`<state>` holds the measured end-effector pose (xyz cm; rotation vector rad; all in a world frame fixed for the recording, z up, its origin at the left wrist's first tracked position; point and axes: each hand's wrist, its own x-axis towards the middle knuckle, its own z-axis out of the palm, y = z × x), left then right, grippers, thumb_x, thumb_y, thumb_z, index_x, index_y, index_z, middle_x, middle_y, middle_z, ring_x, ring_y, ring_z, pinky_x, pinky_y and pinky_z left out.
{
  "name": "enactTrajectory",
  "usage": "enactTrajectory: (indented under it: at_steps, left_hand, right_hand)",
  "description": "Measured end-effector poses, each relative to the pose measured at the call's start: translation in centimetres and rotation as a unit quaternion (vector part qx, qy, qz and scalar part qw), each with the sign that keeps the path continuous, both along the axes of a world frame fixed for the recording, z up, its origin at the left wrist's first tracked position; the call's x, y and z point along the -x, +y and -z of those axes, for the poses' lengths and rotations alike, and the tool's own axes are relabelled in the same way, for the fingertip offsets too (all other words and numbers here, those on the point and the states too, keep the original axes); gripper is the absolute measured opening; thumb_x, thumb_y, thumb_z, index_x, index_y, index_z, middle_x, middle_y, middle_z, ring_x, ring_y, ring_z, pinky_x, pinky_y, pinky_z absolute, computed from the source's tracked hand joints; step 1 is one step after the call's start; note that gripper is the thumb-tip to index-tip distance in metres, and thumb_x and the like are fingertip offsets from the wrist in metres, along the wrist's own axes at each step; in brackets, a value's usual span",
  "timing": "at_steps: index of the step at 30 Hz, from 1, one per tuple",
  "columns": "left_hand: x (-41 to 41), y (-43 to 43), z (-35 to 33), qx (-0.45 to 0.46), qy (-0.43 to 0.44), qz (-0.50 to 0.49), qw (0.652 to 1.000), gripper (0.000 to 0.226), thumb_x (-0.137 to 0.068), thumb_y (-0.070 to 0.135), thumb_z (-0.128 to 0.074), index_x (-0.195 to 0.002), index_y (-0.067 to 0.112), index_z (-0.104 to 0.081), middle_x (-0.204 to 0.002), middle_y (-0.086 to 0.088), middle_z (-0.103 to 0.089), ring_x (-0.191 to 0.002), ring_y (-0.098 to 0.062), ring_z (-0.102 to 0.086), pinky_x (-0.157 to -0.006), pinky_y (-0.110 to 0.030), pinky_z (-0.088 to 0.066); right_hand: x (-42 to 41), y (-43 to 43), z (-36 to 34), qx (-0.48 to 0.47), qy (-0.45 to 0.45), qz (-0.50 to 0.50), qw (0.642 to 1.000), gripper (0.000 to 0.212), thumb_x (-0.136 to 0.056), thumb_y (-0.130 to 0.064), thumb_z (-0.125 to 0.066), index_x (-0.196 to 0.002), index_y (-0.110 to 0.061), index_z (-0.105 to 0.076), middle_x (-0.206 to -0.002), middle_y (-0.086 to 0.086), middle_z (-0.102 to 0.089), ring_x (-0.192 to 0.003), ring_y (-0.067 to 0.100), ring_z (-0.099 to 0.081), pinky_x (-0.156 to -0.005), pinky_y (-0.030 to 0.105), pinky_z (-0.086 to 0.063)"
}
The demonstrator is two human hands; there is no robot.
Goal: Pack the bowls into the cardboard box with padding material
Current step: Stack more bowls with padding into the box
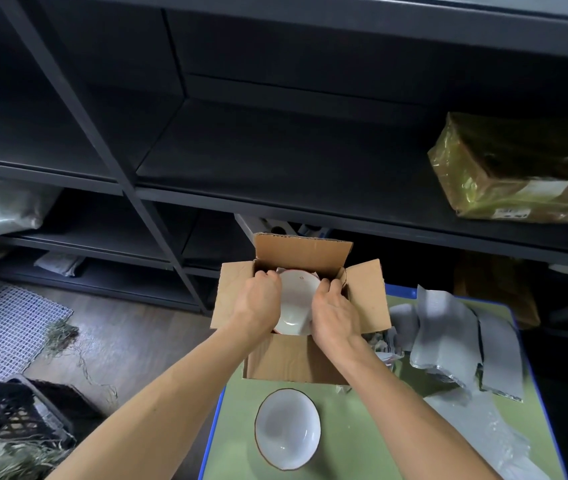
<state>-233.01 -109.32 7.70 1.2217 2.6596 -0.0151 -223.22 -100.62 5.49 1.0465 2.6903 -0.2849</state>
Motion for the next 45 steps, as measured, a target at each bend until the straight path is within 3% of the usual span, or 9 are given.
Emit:
enactTrajectory:
  at_steps: [6,9,11,15,19,26,32,40,45]
  left_hand:
    - [1.9,-1.6,-0.5,-0.076,0.020,-0.009,0.997,0.019,-0.096,0.010,-0.051,-0.103,0.016,-0.068,-0.091,-0.001,-0.062,-0.077,-0.018,-0.057,-0.062,-0.030,-0.048]
    - [2.5,-2.9,-0.3,-0.124,0.002,-0.041,0.991,0.019,-0.098,0.013,-0.053,-0.110,0.018,-0.066,-0.096,0.000,-0.052,-0.069,-0.019,-0.052,-0.054,-0.031,-0.041]
    - [2.6,-3.8,-0.1,-0.142,-0.024,-0.064,0.987,0.024,-0.100,0.018,-0.053,-0.122,0.020,-0.063,-0.104,-0.001,-0.051,-0.074,-0.020,-0.056,-0.062,-0.033,-0.049]
    - [2.2,-5.0,0.4,-0.174,-0.086,-0.068,0.979,0.033,-0.101,0.020,-0.051,-0.133,0.020,-0.060,-0.110,0.002,-0.050,-0.084,-0.015,-0.055,-0.071,-0.026,-0.043]
    - [1.8,-5.8,0.8,-0.202,-0.100,-0.077,0.971,0.031,-0.101,0.018,-0.051,-0.130,0.020,-0.062,-0.117,0.002,-0.054,-0.093,-0.018,-0.061,-0.075,-0.022,-0.043]
    - [1.2,-6.6,1.5,-0.231,-0.120,-0.088,0.961,0.031,-0.102,0.019,-0.047,-0.129,0.023,-0.063,-0.117,0.004,-0.058,-0.097,-0.016,-0.062,-0.085,-0.027,-0.052]
    - [0.5,-7.6,1.6,-0.226,-0.129,-0.067,0.963,0.033,-0.101,0.018,-0.050,-0.132,0.020,-0.060,-0.126,0.001,-0.057,-0.100,-0.019,-0.062,-0.083,-0.024,-0.046]
    - [-1.5,-10.2,2.2,-0.245,-0.112,-0.038,0.962,0.034,-0.095,0.022,-0.060,-0.129,0.023,-0.061,-0.116,0.002,-0.054,-0.098,-0.017,-0.054,-0.076,-0.027,-0.046]
    - [-4.1,-11.4,2.2,-0.300,-0.107,-0.002,0.948,0.017,-0.094,0.020,-0.062,-0.110,0.021,-0.067,-0.101,0.004,-0.055,-0.090,-0.018,-0.053,-0.068,-0.028,-0.045]
  right_hand:
    - [-0.5,-0.4,-0.7,-0.024,0.006,-0.030,0.999,0.073,-0.092,-0.013,-0.060,-0.152,-0.002,-0.021,-0.137,0.013,-0.039,-0.116,0.027,-0.053,-0.087,0.033,-0.049]
    - [-0.4,-1.1,-1.2,-0.021,0.025,-0.033,0.999,0.081,-0.094,-0.041,-0.060,-0.154,-0.003,-0.019,-0.141,0.014,-0.037,-0.123,0.031,-0.040,-0.090,0.036,-0.047]
    - [0.2,-1.6,-1.2,0.001,0.017,-0.022,1.000,0.093,-0.092,-0.060,-0.055,-0.154,-0.002,-0.017,-0.146,0.018,-0.032,-0.123,0.035,-0.039,-0.094,0.039,-0.045]
    - [2.0,-2.9,-0.5,0.021,-0.045,-0.002,0.999,0.105,-0.081,-0.074,-0.057,-0.154,-0.008,-0.018,-0.153,0.030,-0.019,-0.126,0.043,-0.038,-0.097,0.045,-0.043]
    - [2.9,-3.1,-0.4,0.005,-0.056,0.012,0.998,0.097,-0.078,-0.072,-0.064,-0.145,-0.010,-0.031,-0.148,0.028,-0.026,-0.123,0.043,-0.041,-0.094,0.045,-0.044]
    - [3.1,-3.0,-0.5,-0.002,-0.071,0.006,0.997,0.099,-0.074,-0.076,-0.064,-0.142,-0.012,-0.034,-0.141,0.025,-0.031,-0.119,0.041,-0.043,-0.093,0.043,-0.044]
    - [2.3,-3.1,-0.5,0.009,-0.033,0.004,0.999,0.098,-0.076,-0.077,-0.062,-0.144,-0.012,-0.035,-0.142,0.024,-0.032,-0.117,0.039,-0.045,-0.090,0.041,-0.045]
    - [-1.8,-3.8,-0.9,-0.017,0.085,-0.023,0.996,0.056,-0.094,-0.055,-0.055,-0.130,-0.013,-0.050,-0.138,0.015,-0.044,-0.115,0.036,-0.047,-0.090,0.040,-0.043]
    - [-5.4,-4.8,-0.6,-0.016,0.204,-0.043,0.978,0.040,-0.087,-0.028,-0.073,-0.119,-0.007,-0.064,-0.123,0.014,-0.059,-0.107,0.038,-0.057,-0.084,0.043,-0.052]
